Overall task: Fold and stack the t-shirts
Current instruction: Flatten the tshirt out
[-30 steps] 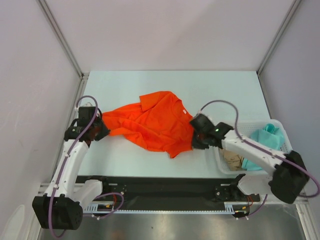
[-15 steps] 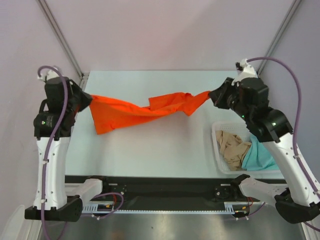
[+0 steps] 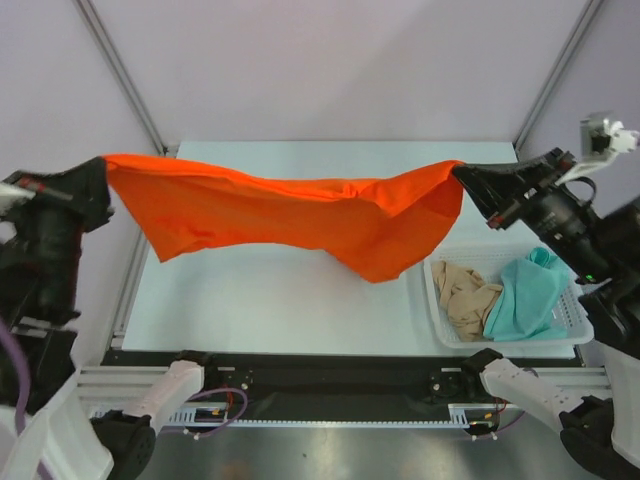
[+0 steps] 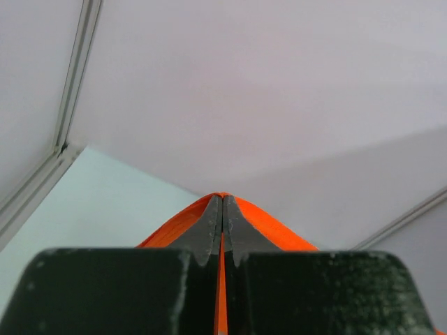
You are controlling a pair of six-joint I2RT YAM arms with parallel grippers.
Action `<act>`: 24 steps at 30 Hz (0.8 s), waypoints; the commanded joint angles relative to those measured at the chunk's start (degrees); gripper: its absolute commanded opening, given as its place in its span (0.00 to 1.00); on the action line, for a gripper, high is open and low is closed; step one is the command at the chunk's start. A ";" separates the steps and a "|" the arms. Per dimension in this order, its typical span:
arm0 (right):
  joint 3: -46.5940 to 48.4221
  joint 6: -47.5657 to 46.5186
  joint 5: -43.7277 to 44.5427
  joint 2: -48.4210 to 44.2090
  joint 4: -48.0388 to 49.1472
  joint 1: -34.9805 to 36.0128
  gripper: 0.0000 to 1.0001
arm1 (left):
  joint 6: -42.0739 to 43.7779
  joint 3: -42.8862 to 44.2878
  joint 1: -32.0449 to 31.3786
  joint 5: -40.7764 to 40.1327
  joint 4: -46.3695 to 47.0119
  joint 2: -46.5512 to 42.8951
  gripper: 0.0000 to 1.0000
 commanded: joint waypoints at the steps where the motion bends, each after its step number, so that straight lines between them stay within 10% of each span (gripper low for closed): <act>1: 3.73 -1.76 -8.53 -2.40 4.60 -0.14 0.00 | 4.21 3.91 -2.00 -1.74 4.91 -4.31 0.00; 8: 4.09 0.96 -10.83 -5.84 11.00 -0.14 0.00 | 3.60 -12.25 -2.54 3.80 17.92 -17.24 0.00; 24: 9.43 -4.40 -4.85 3.65 5.22 -0.14 0.00 | -1.14 -1.80 -2.62 8.70 10.88 0.17 0.00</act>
